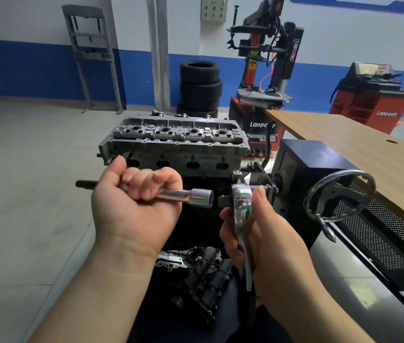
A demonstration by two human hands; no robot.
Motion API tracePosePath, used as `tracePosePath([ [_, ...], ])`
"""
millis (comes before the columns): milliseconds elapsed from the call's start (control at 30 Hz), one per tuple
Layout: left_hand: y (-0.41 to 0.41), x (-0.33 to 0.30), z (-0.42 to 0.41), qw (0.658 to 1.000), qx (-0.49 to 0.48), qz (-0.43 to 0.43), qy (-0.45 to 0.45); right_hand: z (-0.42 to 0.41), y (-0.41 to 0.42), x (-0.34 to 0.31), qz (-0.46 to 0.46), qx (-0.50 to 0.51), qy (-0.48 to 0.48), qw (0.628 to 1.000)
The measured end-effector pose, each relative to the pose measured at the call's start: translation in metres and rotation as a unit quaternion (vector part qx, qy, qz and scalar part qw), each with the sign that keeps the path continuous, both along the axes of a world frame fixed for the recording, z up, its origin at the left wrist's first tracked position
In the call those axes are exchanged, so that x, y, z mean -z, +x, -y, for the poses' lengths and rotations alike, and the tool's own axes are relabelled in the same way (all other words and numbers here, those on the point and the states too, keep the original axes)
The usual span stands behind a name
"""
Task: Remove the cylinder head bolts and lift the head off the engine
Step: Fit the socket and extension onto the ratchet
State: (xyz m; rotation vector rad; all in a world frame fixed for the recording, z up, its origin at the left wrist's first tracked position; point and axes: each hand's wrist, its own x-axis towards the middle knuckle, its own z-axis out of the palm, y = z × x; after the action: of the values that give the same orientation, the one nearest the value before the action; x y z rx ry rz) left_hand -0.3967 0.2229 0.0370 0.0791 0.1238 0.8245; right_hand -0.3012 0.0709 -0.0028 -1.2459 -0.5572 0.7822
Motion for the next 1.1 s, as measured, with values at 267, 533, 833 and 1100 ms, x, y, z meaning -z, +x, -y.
tracePosePath([
  [267,-0.005,-0.011,-0.001,0.998,0.025,0.017,-0.052,0.013,-0.015,-0.014,0.054,-0.13,0.125,0.982],
  [533,0.002,-0.014,0.004,0.987,0.095,0.113,-0.07,0.016,-0.014,-0.027,0.073,-0.129,0.144,0.979],
  [833,0.02,-0.016,0.007,0.965,0.185,0.183,-0.046,0.019,-0.01,-0.027,0.061,-0.12,0.146,0.98],
  [1100,0.058,-0.024,0.016,0.988,0.138,-0.025,0.06,0.018,0.023,-0.036,0.063,0.015,0.118,0.991],
])
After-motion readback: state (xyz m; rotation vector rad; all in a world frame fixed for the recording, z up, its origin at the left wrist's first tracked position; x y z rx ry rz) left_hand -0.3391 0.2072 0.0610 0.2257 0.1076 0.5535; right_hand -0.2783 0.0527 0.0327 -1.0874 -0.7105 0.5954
